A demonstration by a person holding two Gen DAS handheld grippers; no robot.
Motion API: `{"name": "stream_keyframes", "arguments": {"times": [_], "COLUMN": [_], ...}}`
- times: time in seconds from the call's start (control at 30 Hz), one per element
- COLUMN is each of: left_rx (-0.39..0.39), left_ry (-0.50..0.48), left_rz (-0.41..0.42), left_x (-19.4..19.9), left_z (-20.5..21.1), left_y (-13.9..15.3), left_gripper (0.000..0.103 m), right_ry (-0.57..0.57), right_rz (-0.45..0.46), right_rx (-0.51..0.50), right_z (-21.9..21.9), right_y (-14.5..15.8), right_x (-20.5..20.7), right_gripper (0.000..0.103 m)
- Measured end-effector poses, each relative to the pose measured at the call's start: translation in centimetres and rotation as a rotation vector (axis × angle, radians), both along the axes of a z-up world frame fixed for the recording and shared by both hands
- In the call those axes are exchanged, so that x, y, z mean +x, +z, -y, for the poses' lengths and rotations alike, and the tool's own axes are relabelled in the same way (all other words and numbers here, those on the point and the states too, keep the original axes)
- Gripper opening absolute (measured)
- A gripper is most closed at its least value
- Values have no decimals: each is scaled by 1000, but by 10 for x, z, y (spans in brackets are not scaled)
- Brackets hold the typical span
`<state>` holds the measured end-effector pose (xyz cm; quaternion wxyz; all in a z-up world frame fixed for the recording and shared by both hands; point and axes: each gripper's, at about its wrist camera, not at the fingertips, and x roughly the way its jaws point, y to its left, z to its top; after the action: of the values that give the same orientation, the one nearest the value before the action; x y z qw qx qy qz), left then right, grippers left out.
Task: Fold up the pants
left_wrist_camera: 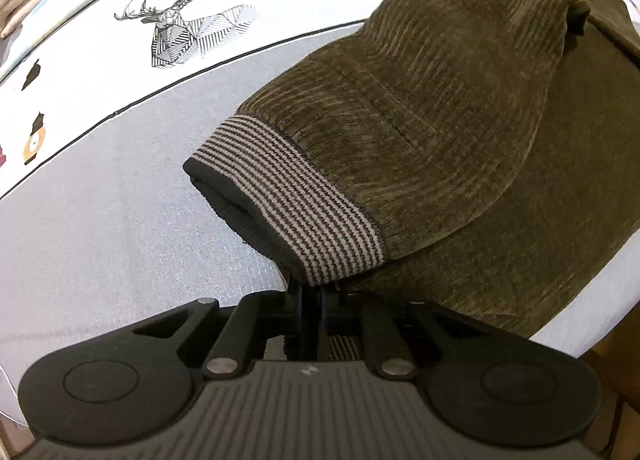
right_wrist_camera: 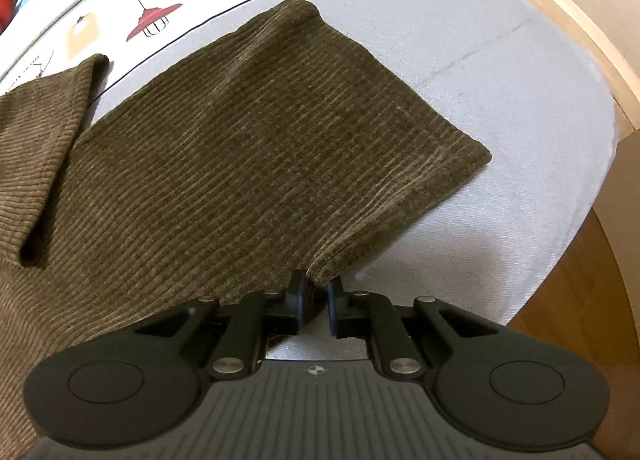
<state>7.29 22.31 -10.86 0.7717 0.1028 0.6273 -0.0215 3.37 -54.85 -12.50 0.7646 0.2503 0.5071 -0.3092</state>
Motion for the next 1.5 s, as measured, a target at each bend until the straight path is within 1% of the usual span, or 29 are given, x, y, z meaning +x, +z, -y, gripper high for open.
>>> {"name": "stream_keyframes", "arguments": {"times": [0.07, 0.13, 0.2, 0.27, 0.3, 0.33, 0.4, 0.43, 0.5, 0.57, 0.6, 0.7, 0.73, 0.83, 0.87, 0.97, 1.13, 1.27, 1.3, 1.33, 1.37, 1.5], "left_rx": [12, 12, 4, -21, -29, -34, -47, -53, -41, -25, -29, -38, -38, -56, -66, -61, -48, -66, -59, -55, -50, -25], "left_ry": [-14, -15, -14, 14, 34, 52, 86, 99, 117, 127, 136, 153, 154, 188, 203, 227, 231, 266, 272, 278, 284, 322], "left_rz": [-4, -2, 2, 9, 17, 30, 55, 63, 77, 89, 90, 93, 95, 115, 124, 146, 172, 200, 206, 211, 216, 242], "left_x": [2, 3, 1, 1, 2, 2, 3, 3, 3, 3, 4, 3, 5, 7, 7, 8, 8, 7, 8, 8, 7, 7], "left_z": [3, 3, 1, -5, -9, -13, -19, -21, -22, -23, -24, -24, -26, -33, -35, -39, -40, -47, -48, -50, -51, -60], "left_y": [-2, -3, -2, 1, 4, 7, 13, 15, 18, 20, 21, 24, 27, 33, 36, 41, 47, 54, 55, 56, 57, 62], "left_gripper": [10, 13, 17, 20, 23, 30, 36, 40, 45, 46, 46, 47, 48, 49, 49, 49, 50, 50, 53, 58, 60, 61], "right_ry": [-4, 25, 55, 40, 22, 5, -31, -48, -76, -110, -132, -182, -191, -195, -189, -160, -120, -94, -81, -70, -56, -6], "right_rz": [-9, -7, -17, -1, 14, 28, 55, 62, 62, 62, 73, 152, 182, 273, 297, 338, 396, 452, 461, 466, 469, 464], "right_rx": [5, -4, -40, -48, -44, -42, -56, -80, -160, -216, -235, -255, -262, -280, -283, -298, -345, -370, -379, -385, -391, -403], "right_z": [0, -3, -8, -7, -6, -5, -3, -3, -3, 0, 1, 7, 8, 7, 5, -3, -12, -20, -22, -24, -27, -37], "right_y": [-1, -1, 2, 7, 9, 12, 21, 24, 32, 36, 38, 46, 50, 58, 60, 64, 72, 80, 81, 81, 82, 82], "right_x": [5, 10, 16, 15, 13, 11, 7, 5, -2, -7, -9, -16, -18, -18, -17, -13, -5, 0, 2, 4, 6, 12], "right_gripper": [11, 12, 16, 23, 23, 25, 28, 29, 30, 30, 30, 30, 30, 30, 30, 30, 30, 30, 30, 30, 31, 32]}}
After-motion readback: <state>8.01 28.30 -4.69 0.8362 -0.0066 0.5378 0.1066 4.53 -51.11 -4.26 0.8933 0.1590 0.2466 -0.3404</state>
